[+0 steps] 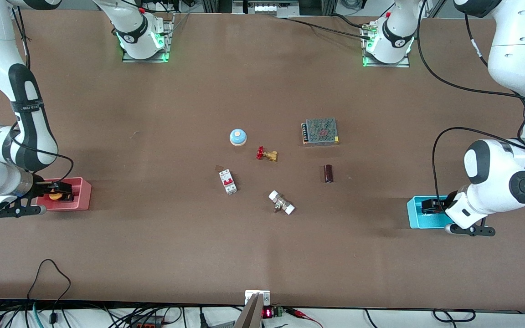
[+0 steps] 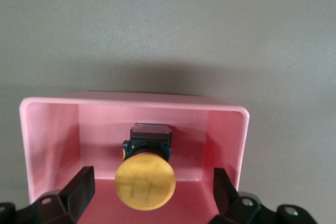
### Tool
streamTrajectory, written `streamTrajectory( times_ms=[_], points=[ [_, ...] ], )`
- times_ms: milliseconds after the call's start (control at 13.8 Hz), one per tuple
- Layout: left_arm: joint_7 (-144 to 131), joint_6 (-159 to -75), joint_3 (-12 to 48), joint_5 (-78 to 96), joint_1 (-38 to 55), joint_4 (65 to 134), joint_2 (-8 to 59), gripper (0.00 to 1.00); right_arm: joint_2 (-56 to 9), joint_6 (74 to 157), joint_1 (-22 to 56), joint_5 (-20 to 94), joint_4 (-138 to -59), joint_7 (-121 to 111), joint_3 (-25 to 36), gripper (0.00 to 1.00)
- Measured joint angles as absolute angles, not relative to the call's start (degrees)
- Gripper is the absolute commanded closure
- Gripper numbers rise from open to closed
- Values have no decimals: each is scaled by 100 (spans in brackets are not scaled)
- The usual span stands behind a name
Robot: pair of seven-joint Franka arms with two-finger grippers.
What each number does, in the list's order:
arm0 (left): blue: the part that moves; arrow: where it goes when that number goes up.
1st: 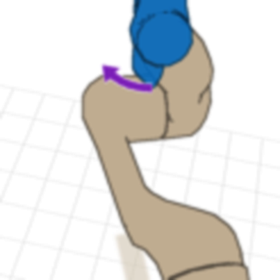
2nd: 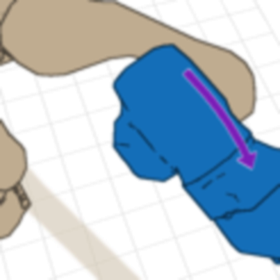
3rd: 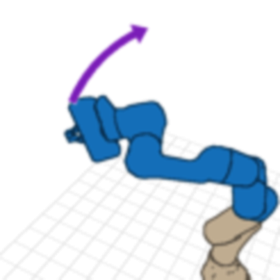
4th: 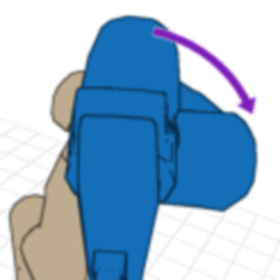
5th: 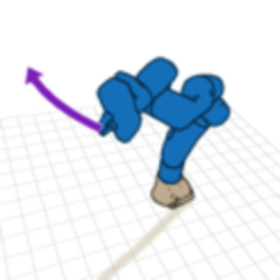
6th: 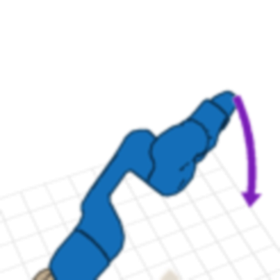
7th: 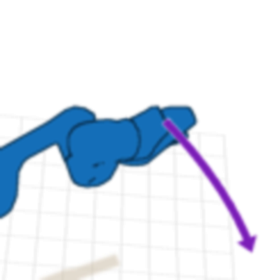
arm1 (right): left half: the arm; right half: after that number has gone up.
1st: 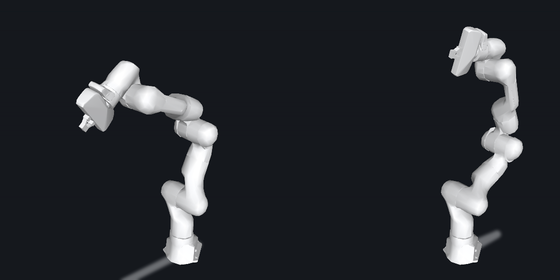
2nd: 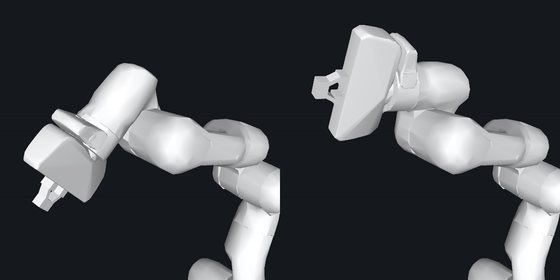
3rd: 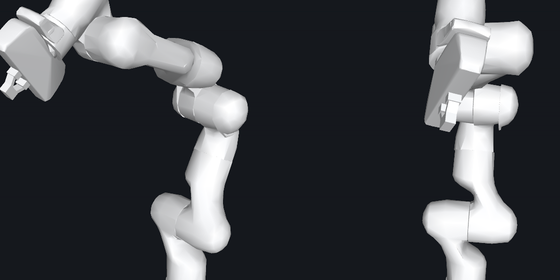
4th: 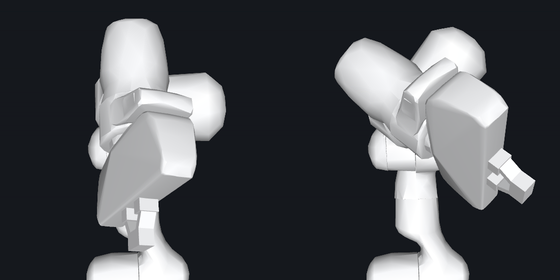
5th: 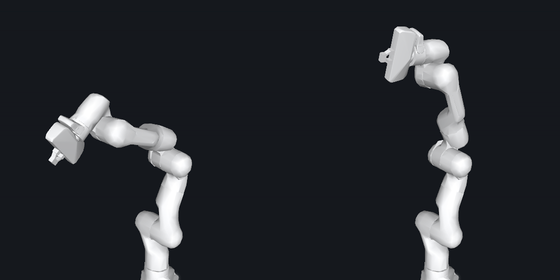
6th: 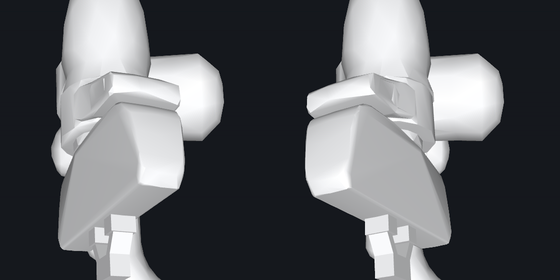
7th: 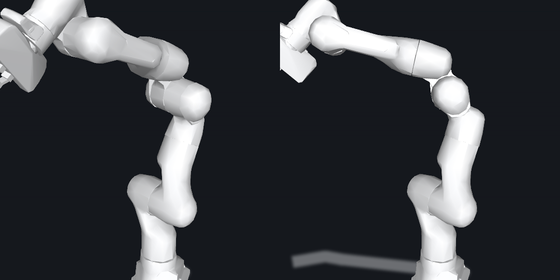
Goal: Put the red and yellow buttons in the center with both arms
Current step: 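Close the right gripper on the yellow button while the left gripper grasps the red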
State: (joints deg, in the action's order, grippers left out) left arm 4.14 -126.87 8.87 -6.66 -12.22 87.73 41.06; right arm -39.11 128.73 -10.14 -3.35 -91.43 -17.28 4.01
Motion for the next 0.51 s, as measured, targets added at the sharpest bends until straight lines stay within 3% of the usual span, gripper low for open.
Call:
streamTrajectory(
  times_ms=[217,507],
  points=[
    [412,-12709,885,-666,-1222,8786,4136,26,-3965,12923,-1014,-335,-9129,-1740,401,1],
    [412,-12709,868,-666,-1231,8818,4137,34,-4025,12932,-1014,-334,-9071,-1749,400,21]
  ],
)
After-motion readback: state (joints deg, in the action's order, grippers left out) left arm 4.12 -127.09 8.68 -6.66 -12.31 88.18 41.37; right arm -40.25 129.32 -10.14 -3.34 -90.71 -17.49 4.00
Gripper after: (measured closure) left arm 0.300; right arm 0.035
